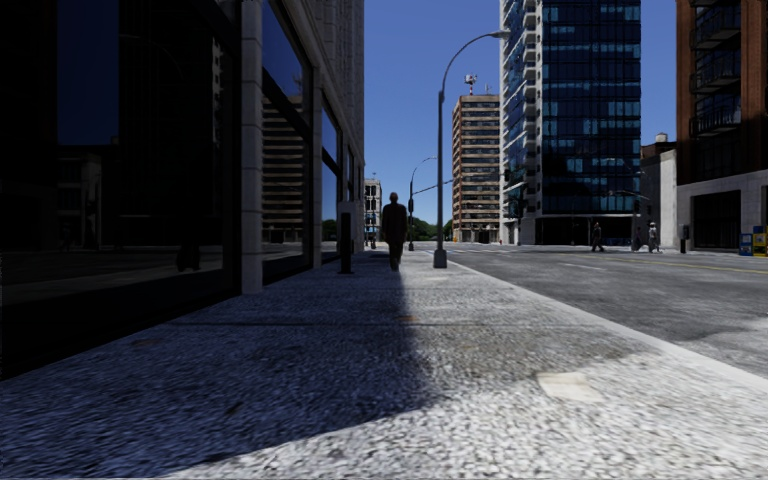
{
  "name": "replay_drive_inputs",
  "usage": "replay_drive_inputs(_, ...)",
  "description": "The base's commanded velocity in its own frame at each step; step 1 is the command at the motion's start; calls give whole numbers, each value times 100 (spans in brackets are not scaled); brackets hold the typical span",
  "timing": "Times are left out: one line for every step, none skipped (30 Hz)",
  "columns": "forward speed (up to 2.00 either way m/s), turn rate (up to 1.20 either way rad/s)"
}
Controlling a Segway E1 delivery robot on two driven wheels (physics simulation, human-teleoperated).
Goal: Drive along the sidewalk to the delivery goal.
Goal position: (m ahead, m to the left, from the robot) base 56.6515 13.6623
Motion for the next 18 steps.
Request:
replay_drive_inputs(200, 0)
replay_drive_inputs(200, 0)
replay_drive_inputs(200, 0)
replay_drive_inputs(200, 0)
replay_drive_inputs(200, 0)
replay_drive_inputs(200, 0)
replay_drive_inputs(200, 0)
replay_drive_inputs(200, 0)
replay_drive_inputs(200, 0)
replay_drive_inputs(200, 0)
replay_drive_inputs(200, 0)
replay_drive_inputs(200, 0)
replay_drive_inputs(200, 0)
replay_drive_inputs(200, 0)
replay_drive_inputs(200, 0)
replay_drive_inputs(200, 0)
replay_drive_inputs(200, 0)
replay_drive_inputs(200, 0)
